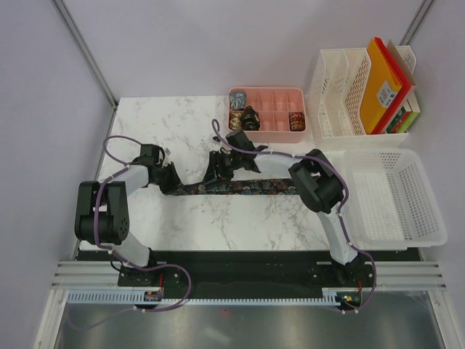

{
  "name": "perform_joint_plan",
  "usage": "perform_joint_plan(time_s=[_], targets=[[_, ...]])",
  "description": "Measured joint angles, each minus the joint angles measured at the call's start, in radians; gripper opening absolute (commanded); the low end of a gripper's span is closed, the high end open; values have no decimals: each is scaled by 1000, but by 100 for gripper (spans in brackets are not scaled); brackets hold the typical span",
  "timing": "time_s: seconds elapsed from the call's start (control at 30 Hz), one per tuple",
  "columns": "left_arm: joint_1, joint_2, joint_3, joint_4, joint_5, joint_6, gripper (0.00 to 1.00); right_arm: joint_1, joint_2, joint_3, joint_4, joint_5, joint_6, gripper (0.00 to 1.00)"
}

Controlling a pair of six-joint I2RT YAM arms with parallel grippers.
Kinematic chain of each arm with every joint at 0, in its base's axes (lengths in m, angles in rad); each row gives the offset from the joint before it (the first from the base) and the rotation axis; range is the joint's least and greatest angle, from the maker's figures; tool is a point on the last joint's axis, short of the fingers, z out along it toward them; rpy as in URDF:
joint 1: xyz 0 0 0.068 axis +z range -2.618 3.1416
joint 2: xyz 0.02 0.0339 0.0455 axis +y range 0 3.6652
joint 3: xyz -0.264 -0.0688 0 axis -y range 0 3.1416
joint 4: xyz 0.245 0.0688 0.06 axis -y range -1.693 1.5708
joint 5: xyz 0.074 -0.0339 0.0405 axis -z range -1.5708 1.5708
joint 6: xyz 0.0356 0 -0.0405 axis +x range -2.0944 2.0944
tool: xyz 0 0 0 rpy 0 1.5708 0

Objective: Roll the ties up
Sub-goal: Roll the tie at the center of the board.

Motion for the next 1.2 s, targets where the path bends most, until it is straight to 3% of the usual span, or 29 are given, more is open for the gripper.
perform_joint_plan(time_s=[0.3,0.6,0.97,1.07,1.2], targets=[[0,0,0,0,0,0,7,2,-46,50,27,-16,30,35],[0,0,0,0,0,0,7,68,-9,50,94,-21,94,30],[0,-6,-2,1,-3,1,7,57,91,50,104,8,106,29],[0,-13,-3,1,-4,2,11,57,91,50,107,16,108,28],[14,-60,-6,-12,-1,13,32,57,91,49,105,23,106,27]])
